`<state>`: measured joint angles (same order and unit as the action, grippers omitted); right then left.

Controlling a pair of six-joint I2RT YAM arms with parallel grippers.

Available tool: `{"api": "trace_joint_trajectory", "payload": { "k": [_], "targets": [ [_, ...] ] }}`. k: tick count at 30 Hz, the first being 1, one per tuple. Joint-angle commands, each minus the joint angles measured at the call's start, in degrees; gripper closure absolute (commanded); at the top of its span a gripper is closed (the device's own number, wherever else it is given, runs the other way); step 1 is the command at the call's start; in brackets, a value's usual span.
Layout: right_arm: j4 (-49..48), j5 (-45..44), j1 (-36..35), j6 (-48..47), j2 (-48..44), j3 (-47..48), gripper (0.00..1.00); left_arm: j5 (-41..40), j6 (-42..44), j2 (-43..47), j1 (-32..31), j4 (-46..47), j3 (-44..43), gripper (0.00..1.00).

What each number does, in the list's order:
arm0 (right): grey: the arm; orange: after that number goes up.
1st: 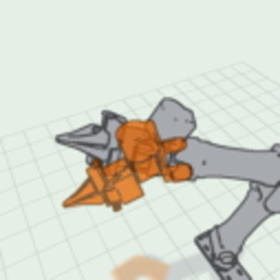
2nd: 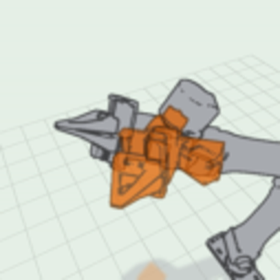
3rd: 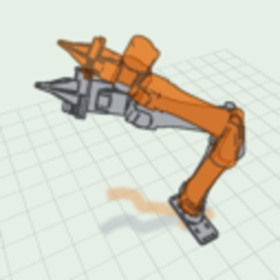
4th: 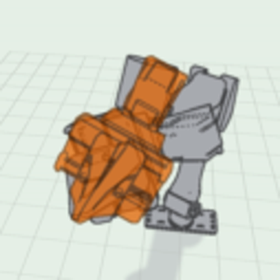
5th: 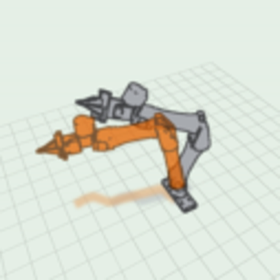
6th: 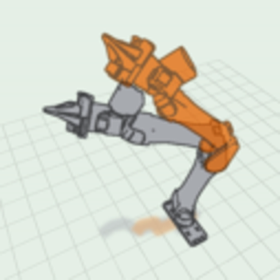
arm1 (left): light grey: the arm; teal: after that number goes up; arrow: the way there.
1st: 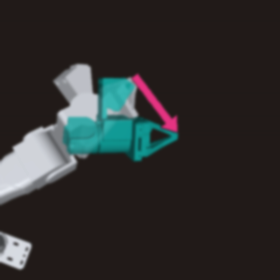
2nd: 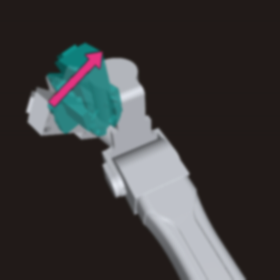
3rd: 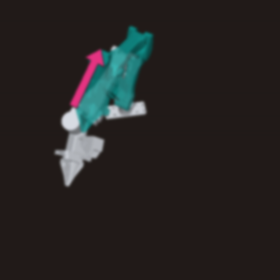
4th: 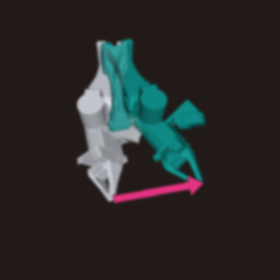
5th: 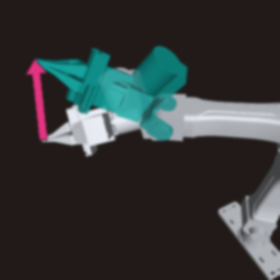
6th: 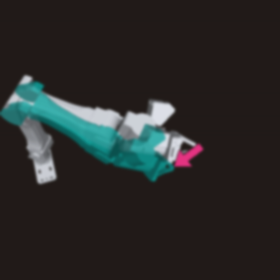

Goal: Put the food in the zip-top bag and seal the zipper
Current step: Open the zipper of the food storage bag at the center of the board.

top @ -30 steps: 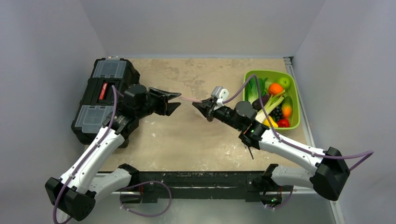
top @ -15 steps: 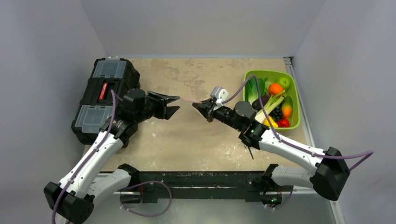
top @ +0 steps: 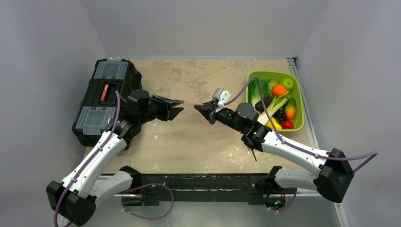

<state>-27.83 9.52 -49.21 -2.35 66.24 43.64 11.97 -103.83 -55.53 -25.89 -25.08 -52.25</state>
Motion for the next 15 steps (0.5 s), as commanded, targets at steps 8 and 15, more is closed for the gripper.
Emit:
{"api": "trace_joint_trajectory", "payload": {
  "k": [8, 15],
  "targets": [
    [-2.1, -1.2, -1.5, 0.6, 0.3, 1.4, 1.00, 3.0, -0.8, -1.4, 0.2, 4.7, 1.0, 0.72],
    [-0.8, -2.1, -3.9, -1.9, 1.2, 2.4, 1.00, 3.9, -0.6, -2.9, 0.2, 5.0, 0.2, 0.75]
  ]
}}
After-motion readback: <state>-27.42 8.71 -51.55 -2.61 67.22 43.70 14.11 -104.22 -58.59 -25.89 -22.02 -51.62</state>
